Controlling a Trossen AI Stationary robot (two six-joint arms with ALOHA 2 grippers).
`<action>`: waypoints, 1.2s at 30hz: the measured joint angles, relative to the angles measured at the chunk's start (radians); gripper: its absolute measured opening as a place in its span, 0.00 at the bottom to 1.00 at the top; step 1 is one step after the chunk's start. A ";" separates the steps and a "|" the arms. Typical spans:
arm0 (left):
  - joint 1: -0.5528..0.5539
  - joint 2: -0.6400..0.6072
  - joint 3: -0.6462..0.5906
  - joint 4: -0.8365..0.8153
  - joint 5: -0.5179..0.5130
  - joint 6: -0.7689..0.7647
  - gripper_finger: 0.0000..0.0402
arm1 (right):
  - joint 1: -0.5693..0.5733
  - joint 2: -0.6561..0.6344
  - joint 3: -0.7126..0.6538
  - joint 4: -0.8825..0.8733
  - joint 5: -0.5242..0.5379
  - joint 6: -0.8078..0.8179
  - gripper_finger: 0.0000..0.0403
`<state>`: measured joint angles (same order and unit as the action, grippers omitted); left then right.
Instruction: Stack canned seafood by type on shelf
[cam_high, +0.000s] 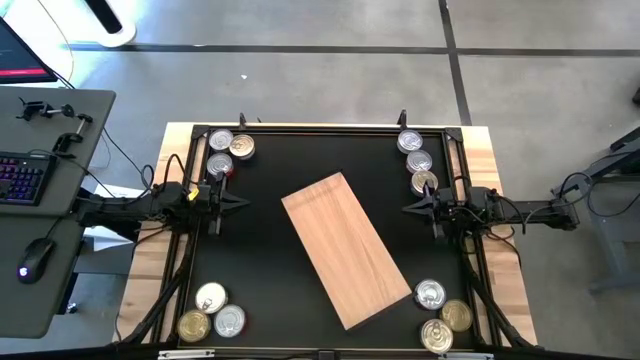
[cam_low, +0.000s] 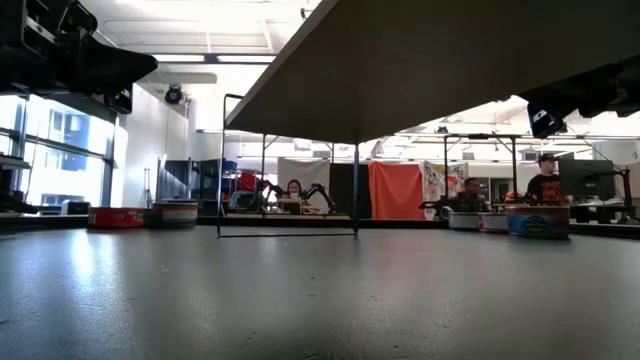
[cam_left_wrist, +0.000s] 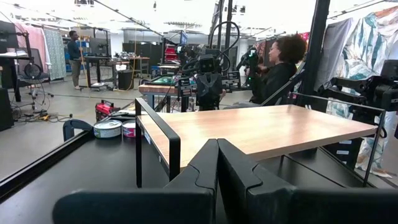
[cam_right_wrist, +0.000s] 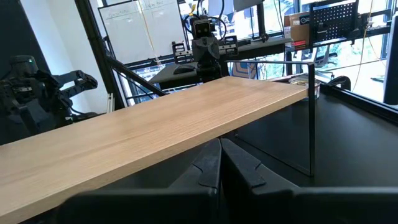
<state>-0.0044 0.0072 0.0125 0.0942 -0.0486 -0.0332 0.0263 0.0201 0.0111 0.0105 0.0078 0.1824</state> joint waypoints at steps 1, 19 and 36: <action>0.000 0.000 0.000 0.000 0.000 0.000 0.00 | 0.000 0.000 0.000 0.000 0.000 0.000 0.00; 0.000 0.000 0.000 0.000 0.000 0.000 0.00 | 0.000 0.000 0.000 0.000 0.000 0.000 0.00; -0.004 0.015 -0.001 0.333 -0.009 -0.223 0.00 | 0.000 0.000 0.000 0.000 0.000 0.000 0.00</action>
<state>-0.0088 0.0219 0.0120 0.4277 -0.0574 -0.2565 0.0265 0.0200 0.0113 0.0105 0.0074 0.1825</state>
